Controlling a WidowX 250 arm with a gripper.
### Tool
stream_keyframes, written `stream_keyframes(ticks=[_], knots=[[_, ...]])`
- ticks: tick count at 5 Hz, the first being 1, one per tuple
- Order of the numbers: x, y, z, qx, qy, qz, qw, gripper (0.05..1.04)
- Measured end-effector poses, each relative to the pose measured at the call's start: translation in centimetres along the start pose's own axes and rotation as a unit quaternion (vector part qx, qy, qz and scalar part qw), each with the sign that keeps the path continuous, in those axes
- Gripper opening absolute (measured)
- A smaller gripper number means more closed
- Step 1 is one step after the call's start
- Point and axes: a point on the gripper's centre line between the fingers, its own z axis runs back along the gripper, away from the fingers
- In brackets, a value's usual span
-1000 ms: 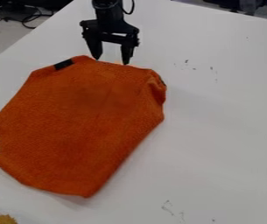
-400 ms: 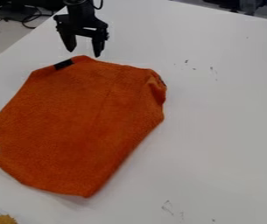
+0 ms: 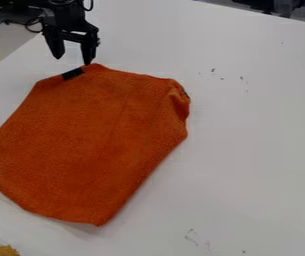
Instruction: Fold the cloth from top left to right
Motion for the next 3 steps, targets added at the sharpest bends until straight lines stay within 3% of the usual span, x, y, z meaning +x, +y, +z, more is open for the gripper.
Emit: stream_keyframes(ticks=[1,2,3], knots=[[-0.3,0.4,-0.3,-0.003,0.005,0.001,1.0000,1.000],[-1.1,0.4,-2.2,-0.016,0.028,-0.001,0.9995,1.000],[-1.1,1.0,-3.0,-0.021,0.032,0.007,0.9992,1.000]])
